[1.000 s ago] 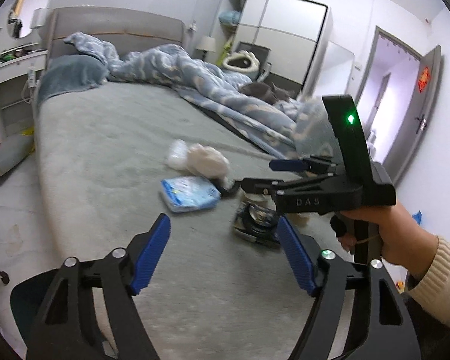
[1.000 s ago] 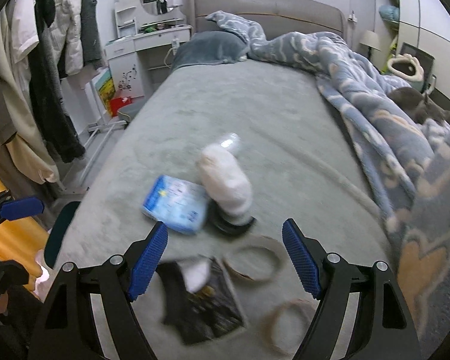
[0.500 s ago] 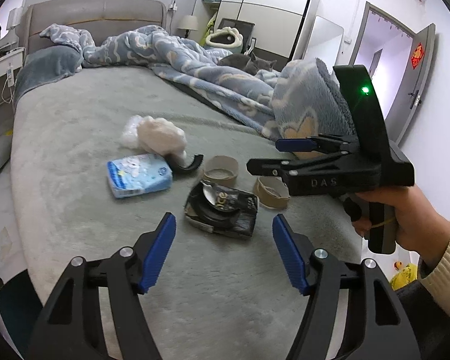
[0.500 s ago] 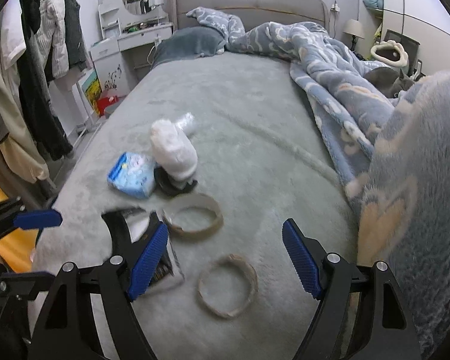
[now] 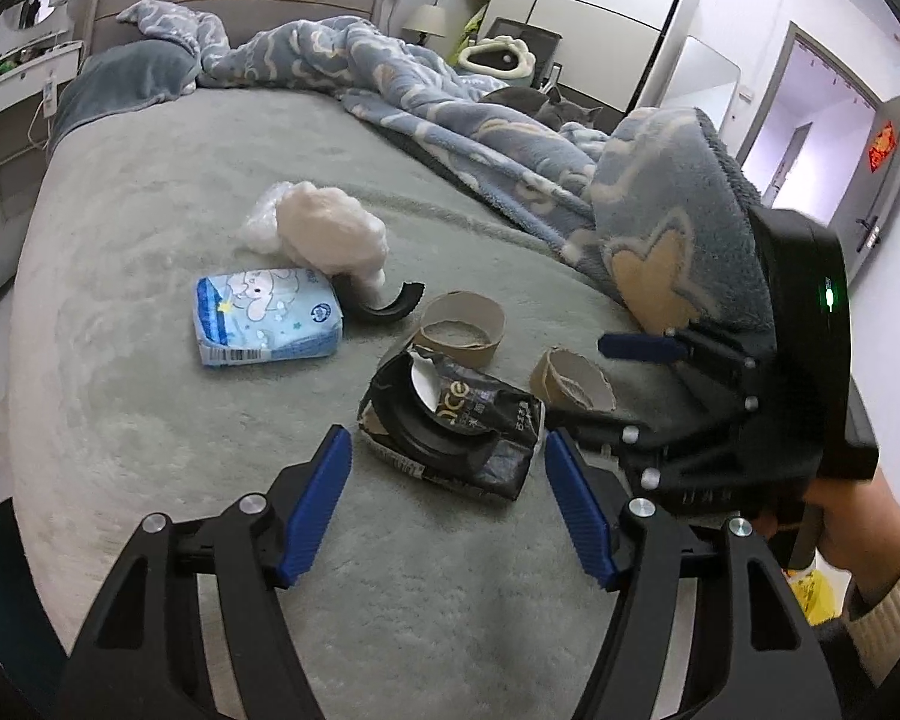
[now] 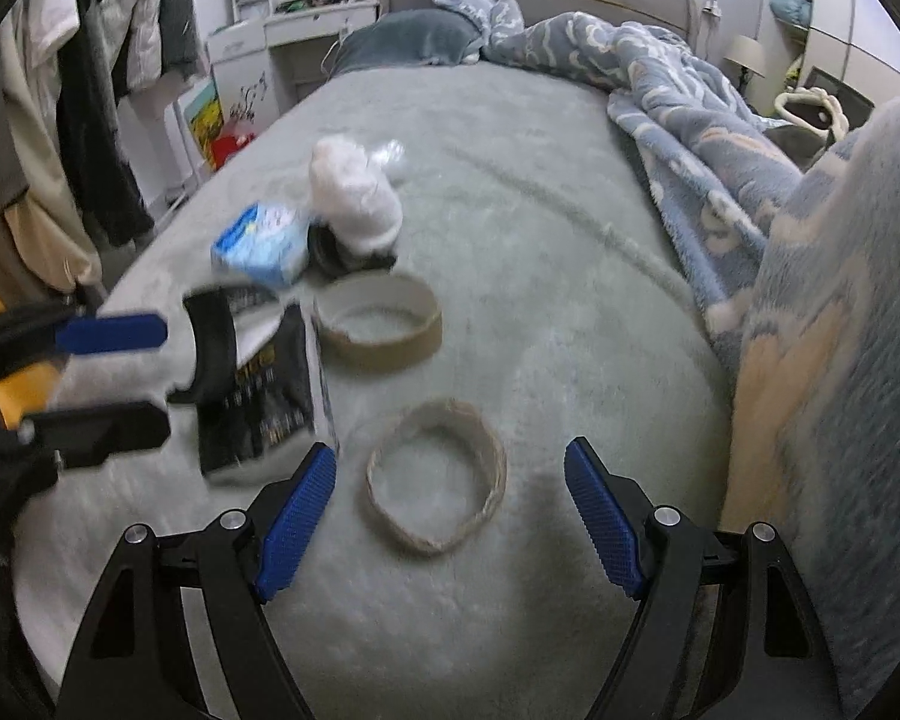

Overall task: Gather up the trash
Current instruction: 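Grasp the black wrapper with the left gripper while the right gripper grasps the tape roll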

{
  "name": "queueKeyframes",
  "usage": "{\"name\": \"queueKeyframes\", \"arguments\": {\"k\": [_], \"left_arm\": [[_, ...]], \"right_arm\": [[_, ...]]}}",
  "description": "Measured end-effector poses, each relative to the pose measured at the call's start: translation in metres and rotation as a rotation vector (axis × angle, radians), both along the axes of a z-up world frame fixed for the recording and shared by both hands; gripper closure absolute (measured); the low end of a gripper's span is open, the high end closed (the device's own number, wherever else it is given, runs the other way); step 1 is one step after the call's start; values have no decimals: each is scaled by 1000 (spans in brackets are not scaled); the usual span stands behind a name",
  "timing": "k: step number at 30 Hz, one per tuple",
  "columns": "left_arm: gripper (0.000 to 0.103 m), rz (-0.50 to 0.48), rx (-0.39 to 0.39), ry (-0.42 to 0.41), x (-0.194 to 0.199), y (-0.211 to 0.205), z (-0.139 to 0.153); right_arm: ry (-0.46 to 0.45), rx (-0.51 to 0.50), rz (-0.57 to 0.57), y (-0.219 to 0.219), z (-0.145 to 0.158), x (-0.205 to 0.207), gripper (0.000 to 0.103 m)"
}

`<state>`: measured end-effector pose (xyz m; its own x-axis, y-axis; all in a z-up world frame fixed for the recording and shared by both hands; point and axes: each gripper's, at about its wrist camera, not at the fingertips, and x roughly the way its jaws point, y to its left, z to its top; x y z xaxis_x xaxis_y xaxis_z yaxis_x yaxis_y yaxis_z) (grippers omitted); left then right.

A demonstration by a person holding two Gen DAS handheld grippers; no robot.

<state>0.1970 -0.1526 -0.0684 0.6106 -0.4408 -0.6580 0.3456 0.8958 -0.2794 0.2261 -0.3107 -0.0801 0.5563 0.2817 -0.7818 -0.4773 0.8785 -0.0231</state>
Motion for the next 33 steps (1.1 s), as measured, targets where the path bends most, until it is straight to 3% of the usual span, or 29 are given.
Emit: {"name": "queueKeyframes", "arguments": {"k": [10,28,33], "left_arm": [[35,24,37,-7,7,-19,-4],[69,98,88,32,22,-19,-16],[78,102,89,39,23,-14,-17]], "right_arm": [[7,53,18,-12,-14,-6,24],[6,122,37,-22,-10,-8,31],[16,161,27,-25,-7,-4,37]]}}
